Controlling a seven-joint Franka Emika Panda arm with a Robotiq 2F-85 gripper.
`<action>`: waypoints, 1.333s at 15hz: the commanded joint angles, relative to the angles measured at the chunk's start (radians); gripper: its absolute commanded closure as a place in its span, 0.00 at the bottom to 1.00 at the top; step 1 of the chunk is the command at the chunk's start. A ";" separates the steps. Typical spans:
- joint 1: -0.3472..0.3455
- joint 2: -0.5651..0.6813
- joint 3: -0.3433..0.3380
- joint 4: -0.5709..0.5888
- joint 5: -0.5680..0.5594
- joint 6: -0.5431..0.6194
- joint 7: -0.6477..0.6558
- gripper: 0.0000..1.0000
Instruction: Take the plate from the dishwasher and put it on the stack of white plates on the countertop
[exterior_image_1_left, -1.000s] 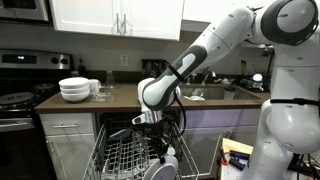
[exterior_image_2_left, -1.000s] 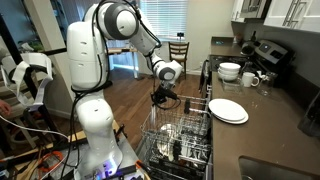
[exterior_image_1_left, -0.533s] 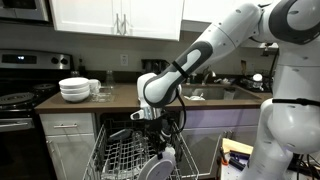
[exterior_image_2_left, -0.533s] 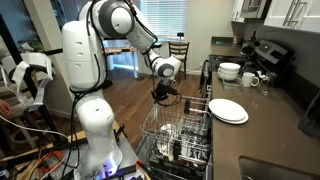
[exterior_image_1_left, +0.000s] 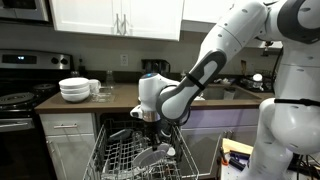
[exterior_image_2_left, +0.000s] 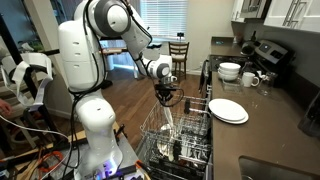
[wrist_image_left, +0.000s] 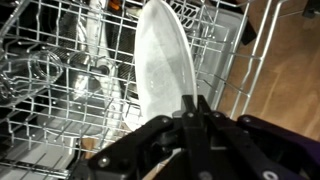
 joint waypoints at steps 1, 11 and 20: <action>0.025 -0.010 -0.021 -0.036 -0.212 0.060 0.256 0.98; 0.046 -0.009 -0.011 -0.021 -0.322 0.005 0.359 0.99; 0.117 -0.084 0.032 -0.007 -0.441 -0.124 0.518 0.99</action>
